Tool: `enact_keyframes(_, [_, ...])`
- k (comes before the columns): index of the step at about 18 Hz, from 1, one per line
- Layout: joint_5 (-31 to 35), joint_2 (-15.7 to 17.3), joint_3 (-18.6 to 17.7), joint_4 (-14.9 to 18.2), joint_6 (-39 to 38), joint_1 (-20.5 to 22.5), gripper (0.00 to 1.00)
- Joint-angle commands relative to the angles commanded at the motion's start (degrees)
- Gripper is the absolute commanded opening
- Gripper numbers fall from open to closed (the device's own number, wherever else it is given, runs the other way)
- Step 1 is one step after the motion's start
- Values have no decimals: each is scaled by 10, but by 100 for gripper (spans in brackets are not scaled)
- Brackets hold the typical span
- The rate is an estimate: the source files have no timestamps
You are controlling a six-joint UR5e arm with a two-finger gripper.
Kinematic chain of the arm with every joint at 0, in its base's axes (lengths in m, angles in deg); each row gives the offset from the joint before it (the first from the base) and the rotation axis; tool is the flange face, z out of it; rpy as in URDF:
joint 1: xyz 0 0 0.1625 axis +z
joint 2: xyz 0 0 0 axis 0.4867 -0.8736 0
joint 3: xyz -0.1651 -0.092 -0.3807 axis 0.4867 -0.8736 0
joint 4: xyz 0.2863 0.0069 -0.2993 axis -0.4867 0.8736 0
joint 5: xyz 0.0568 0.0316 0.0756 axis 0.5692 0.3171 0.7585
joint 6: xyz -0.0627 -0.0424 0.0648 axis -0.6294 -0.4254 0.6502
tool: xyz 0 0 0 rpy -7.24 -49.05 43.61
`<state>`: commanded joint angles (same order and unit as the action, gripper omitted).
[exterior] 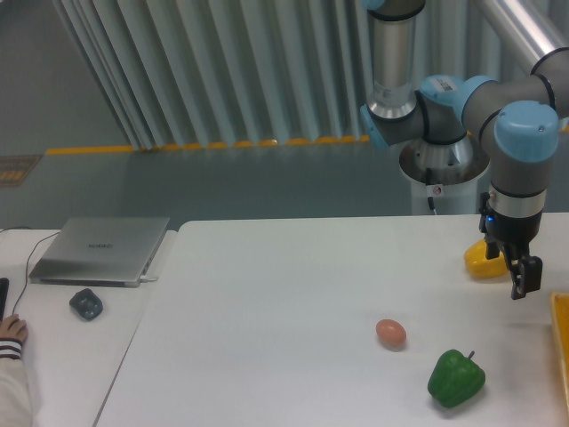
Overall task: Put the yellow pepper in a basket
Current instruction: 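Lower the open gripper around the yellow pepper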
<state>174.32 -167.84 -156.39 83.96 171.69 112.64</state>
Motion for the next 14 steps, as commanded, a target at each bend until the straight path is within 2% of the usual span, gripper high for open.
enact_keyframes(4, [3,0,-7,4,2,0,100])
enact_keyframes(8, [4,3,-35,-5,-3,1,100])
enact_keyframes(14, [2,21,-61,-4,-1,4,100])
